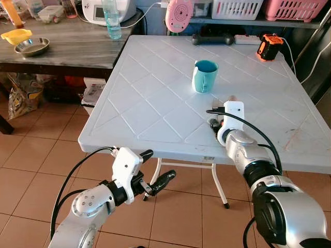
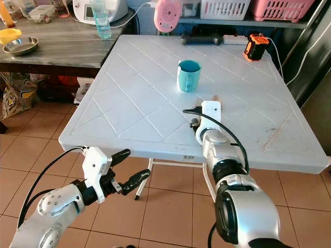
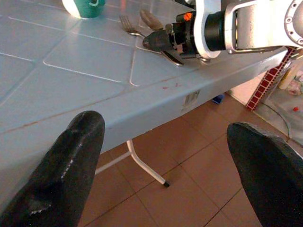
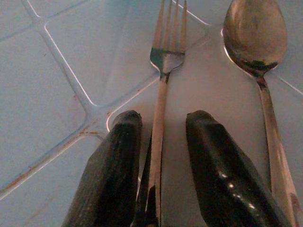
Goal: Setting the table
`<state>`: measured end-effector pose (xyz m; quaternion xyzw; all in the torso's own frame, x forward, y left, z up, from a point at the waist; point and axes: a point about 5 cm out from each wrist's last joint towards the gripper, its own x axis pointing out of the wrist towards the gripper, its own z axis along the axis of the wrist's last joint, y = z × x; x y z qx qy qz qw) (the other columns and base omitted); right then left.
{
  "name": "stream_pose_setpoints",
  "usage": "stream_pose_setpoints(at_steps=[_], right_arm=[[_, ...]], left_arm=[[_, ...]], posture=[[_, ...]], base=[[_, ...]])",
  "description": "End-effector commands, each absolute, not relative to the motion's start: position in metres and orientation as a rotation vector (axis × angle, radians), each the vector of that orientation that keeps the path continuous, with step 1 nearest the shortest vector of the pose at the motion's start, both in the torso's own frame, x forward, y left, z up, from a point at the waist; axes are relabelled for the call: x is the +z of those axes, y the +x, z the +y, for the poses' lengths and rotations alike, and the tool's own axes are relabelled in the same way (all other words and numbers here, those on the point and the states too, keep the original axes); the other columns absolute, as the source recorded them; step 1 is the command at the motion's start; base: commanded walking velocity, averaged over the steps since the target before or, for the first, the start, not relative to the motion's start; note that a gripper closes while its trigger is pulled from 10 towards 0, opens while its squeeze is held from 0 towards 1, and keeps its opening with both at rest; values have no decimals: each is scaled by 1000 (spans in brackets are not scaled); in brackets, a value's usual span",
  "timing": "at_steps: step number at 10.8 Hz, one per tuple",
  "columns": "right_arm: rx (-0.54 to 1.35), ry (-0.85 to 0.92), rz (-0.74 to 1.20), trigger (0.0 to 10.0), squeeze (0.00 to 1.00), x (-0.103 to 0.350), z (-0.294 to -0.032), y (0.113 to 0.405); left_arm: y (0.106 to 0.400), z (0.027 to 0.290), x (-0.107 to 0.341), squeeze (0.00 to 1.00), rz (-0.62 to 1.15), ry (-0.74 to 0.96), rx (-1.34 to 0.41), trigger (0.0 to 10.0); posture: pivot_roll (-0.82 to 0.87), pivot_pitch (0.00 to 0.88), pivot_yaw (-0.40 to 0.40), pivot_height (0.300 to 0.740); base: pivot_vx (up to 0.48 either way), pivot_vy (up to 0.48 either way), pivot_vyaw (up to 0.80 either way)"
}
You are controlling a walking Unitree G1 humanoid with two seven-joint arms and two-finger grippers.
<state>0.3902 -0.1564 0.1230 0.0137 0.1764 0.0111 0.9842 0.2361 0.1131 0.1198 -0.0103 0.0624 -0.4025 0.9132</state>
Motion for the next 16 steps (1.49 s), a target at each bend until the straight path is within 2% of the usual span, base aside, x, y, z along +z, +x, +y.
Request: stream_pose_setpoints(at_steps=[1, 11, 12, 14, 16], right_arm=[[50, 32, 435, 0, 0, 107, -150, 384], [4, 85, 460, 0, 0, 97, -161, 378], [4, 93, 399, 0, 0, 106, -162, 381], [60, -5, 188, 0, 0, 133, -156, 386], [49, -29, 94, 0, 0, 142, -158, 381]], left_arm=[[233, 111, 122, 0, 126, -19, -835, 10000], [233, 109, 120, 0, 135, -17, -839, 10000], [235, 110, 122, 0, 119, -6, -824, 10000], [240, 112, 124, 0, 101, 0, -798, 10000], [245, 111, 124, 0, 91, 1, -797, 10000]], posture=[[39, 124, 9, 740], [43, 114, 12, 740], [45, 106, 13, 740], [39, 90, 18, 740], [29, 77, 23, 740]], base=[[0, 0, 0], [0, 0, 0], [0, 0, 0], [0, 0, 0], [0, 0, 0]])
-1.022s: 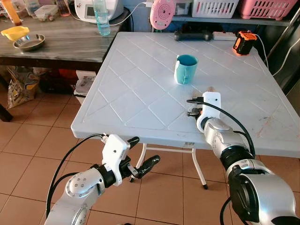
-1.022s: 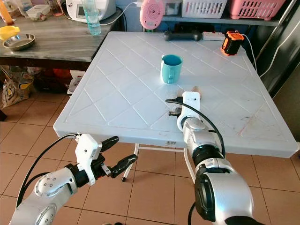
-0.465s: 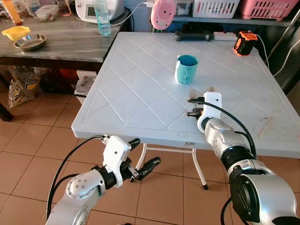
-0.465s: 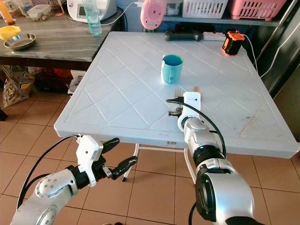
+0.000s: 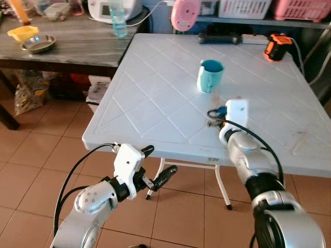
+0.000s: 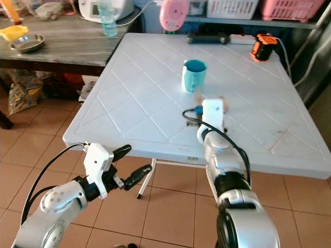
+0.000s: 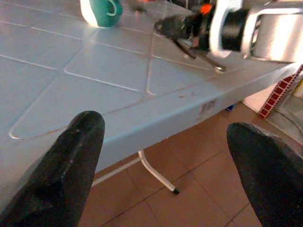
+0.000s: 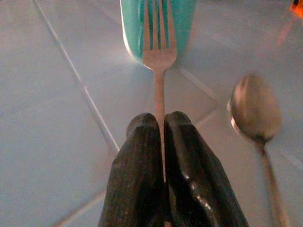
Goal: Setting the table
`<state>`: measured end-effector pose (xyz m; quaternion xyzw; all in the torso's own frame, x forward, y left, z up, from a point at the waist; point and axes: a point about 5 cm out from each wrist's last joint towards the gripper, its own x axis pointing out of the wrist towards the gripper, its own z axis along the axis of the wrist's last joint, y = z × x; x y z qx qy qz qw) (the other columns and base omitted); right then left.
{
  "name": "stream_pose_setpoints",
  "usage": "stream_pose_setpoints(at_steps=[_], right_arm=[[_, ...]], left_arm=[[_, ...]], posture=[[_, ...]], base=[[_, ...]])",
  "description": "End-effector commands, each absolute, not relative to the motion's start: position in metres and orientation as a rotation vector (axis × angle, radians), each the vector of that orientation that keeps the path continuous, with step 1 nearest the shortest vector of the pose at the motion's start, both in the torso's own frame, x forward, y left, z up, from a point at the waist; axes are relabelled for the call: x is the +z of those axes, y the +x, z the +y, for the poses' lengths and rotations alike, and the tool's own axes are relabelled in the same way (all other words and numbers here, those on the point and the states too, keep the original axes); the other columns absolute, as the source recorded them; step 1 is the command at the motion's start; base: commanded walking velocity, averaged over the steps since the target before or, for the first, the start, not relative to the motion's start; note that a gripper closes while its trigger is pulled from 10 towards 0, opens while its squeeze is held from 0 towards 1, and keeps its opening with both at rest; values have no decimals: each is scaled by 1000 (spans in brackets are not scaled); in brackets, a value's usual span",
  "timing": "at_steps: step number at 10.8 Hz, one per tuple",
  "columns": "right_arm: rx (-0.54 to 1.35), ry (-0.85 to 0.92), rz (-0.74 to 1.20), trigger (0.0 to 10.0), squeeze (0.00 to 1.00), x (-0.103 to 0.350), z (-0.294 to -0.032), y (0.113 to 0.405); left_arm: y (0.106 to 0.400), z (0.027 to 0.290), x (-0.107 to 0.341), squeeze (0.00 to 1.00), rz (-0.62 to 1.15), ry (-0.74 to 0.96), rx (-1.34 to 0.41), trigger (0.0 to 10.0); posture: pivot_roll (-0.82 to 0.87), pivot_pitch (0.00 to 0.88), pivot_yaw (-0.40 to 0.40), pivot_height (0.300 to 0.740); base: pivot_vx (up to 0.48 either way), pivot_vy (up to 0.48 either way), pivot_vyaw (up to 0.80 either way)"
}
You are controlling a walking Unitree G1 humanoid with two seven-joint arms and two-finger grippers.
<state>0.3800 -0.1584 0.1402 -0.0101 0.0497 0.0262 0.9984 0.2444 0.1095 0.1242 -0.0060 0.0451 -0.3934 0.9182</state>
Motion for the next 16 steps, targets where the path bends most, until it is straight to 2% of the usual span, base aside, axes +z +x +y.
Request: stream_pose_setpoints(at_steps=[1, 6, 7, 11, 13, 16], right_arm=[[44, -36, 52, 0, 0, 145, -159, 377], [-2, -71, -164, 0, 0, 176, -168, 354], [-14, -77, -182, 10000, 0, 181, -172, 347], [-18, -91, -238, 10000, 0, 190, -180, 327], [-43, -57, -198, 10000, 0, 182, -187, 313], [-43, -20, -147, 10000, 0, 170, -177, 303]], left_arm=[[247, 111, 125, 0, 81, 4, -794, 10000], [257, 117, 131, 0, 25, 40, -691, 10000], [264, 123, 133, 0, 7, 53, -617, 10000], [281, 142, 141, 0, -43, 33, -423, 10000], [289, 152, 150, 0, -82, -9, -317, 10000], [292, 152, 147, 0, -73, -14, -295, 10000]], posture=[[26, 71, 26, 740], [20, 55, 27, 740], [17, 51, 27, 740], [11, 37, 33, 740], [5, 38, 35, 740], [-4, 37, 38, 740]], base=[[0, 0, 0], [0, 0, 0], [0, 0, 0], [0, 0, 0], [0, 0, 0], [0, 0, -463]])
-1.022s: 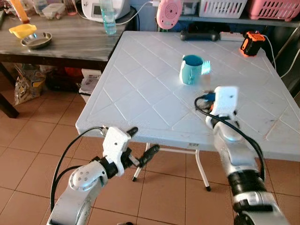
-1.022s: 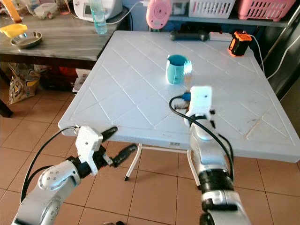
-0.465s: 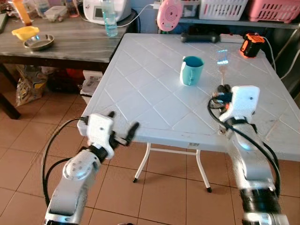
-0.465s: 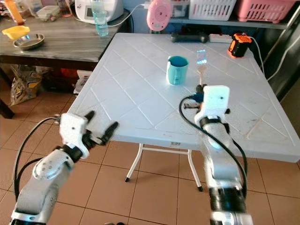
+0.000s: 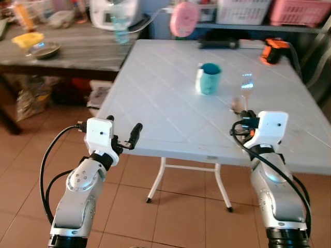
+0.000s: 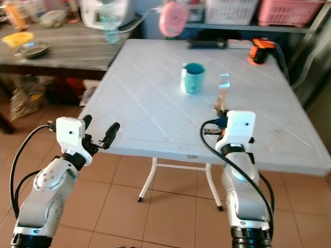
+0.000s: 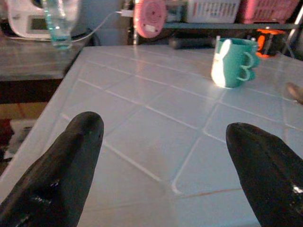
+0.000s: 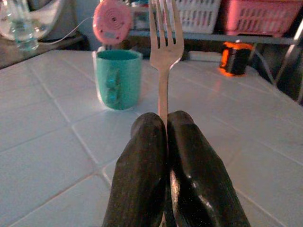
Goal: Setting the table
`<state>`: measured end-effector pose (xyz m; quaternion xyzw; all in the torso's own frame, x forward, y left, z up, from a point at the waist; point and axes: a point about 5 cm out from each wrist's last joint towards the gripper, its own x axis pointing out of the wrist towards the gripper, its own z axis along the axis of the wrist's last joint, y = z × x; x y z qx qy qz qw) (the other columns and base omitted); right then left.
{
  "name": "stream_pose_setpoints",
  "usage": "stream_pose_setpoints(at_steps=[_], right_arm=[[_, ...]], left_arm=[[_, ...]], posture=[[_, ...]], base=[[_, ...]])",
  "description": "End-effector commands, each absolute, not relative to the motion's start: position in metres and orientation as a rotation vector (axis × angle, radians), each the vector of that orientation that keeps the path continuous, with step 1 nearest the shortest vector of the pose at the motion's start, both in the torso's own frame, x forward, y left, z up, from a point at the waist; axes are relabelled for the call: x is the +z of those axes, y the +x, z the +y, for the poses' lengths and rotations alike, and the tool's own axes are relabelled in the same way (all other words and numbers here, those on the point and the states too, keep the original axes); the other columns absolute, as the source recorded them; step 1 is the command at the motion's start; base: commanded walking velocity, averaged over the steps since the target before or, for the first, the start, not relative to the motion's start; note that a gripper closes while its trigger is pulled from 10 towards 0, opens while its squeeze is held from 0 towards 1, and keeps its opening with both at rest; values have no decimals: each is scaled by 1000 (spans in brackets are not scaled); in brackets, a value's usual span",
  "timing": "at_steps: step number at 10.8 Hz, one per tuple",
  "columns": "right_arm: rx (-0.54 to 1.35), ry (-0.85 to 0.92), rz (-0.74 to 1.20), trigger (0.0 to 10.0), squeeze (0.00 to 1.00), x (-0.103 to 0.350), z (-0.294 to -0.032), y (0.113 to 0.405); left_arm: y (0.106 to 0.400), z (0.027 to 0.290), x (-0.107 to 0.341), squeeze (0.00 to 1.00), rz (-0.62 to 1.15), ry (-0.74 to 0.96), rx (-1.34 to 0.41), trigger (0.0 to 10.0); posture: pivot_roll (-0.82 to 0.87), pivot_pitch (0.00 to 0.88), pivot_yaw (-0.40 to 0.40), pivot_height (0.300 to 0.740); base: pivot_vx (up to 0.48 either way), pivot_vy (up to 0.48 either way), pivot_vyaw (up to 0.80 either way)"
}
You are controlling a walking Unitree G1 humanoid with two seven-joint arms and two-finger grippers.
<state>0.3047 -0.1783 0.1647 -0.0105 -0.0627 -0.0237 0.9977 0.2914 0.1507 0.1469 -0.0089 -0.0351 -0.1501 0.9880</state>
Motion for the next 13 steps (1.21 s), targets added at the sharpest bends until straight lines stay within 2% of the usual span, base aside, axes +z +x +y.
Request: stream_pose_setpoints(at_steps=[1, 3, 5, 13], right_arm=[[-37, -18, -141, 10000, 0, 170, -175, 302], [-38, -17, -132, 10000, 0, 172, -175, 302], [-42, -20, -125, 10000, 0, 171, -177, 301], [-52, -17, -118, 10000, 0, 171, -178, 300]], left_arm=[[293, 151, 147, 0, -72, -10, -300, 10000], [294, 151, 146, 0, -62, -18, -294, 10000], [294, 151, 144, 0, -57, -28, -292, 10000], [293, 149, 141, 0, -41, -14, -306, 10000]], posture=[[-4, 36, 39, 740], [-8, 39, 36, 740], [-7, 39, 35, 740], [-8, 43, 41, 740]], base=[[0, 0, -400], [0, 0, 0], [0, 294, 0], [0, 438, 0]])
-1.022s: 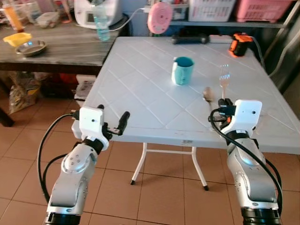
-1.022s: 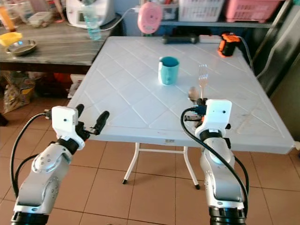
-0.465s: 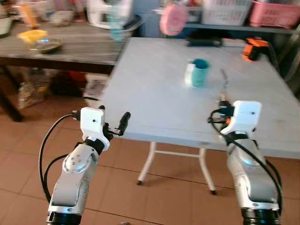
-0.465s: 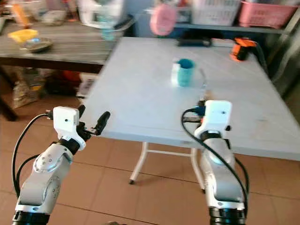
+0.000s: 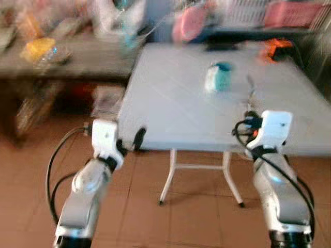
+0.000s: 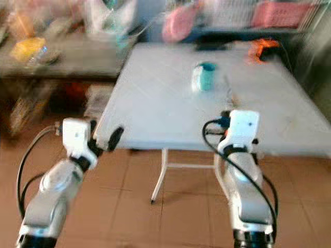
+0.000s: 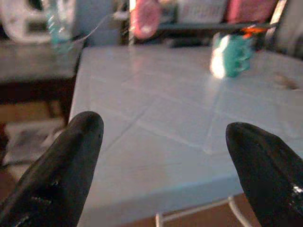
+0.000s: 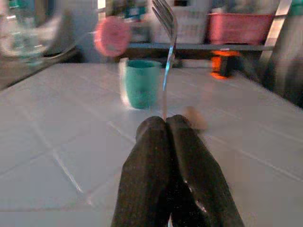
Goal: Setting the table
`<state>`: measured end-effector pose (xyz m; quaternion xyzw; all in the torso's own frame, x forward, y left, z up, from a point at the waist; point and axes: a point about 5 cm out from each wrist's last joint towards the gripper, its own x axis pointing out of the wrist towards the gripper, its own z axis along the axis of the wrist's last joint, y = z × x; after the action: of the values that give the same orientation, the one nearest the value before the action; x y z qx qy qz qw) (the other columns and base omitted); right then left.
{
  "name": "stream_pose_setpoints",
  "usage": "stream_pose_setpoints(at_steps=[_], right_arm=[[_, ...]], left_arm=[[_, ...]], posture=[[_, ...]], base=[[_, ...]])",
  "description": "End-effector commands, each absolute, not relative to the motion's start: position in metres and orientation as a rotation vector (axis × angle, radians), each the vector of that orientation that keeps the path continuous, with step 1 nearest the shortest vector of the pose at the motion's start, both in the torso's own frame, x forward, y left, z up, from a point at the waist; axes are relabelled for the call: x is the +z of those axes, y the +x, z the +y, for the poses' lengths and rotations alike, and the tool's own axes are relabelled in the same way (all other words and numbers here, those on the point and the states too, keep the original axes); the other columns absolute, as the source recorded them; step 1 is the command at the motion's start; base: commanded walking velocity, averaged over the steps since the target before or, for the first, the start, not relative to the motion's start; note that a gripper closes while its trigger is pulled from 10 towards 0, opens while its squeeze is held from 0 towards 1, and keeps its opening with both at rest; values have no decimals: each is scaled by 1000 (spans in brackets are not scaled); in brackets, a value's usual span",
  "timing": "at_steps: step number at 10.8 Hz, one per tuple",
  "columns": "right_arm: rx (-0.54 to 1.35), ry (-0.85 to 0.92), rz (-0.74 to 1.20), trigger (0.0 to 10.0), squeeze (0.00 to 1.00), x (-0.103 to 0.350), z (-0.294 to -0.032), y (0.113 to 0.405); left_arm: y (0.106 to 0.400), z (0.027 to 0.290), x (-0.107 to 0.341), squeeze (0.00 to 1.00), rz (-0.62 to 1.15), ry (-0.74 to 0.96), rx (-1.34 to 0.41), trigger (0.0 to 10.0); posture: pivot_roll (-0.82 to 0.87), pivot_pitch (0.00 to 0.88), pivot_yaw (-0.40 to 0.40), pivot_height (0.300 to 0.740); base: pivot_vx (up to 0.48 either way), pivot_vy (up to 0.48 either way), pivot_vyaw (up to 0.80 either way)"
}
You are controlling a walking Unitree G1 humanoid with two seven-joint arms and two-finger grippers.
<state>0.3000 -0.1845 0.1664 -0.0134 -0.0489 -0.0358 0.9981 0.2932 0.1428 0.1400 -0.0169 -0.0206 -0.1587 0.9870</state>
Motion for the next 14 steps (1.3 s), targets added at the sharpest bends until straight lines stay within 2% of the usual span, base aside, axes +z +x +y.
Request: stream_pose_setpoints(at_steps=[1, 6, 14], right_arm=[[-56, -18, -117, 10000, 0, 171, -179, 301], [-98, -31, -133, 10000, 0, 177, -191, 305], [-104, -40, -139, 10000, 0, 178, -192, 308]], left_arm=[[293, 149, 141, 0, -41, -14, -306, 10000], [289, 145, 149, 0, -103, -34, -378, 10000], [286, 140, 147, 0, -98, -47, -429, 10000]], posture=[[-8, 44, 42, 740], [-8, 47, 43, 740], [-9, 40, 39, 740]], base=[[0, 0, 0], [0, 0, 0], [386, 0, 0]])
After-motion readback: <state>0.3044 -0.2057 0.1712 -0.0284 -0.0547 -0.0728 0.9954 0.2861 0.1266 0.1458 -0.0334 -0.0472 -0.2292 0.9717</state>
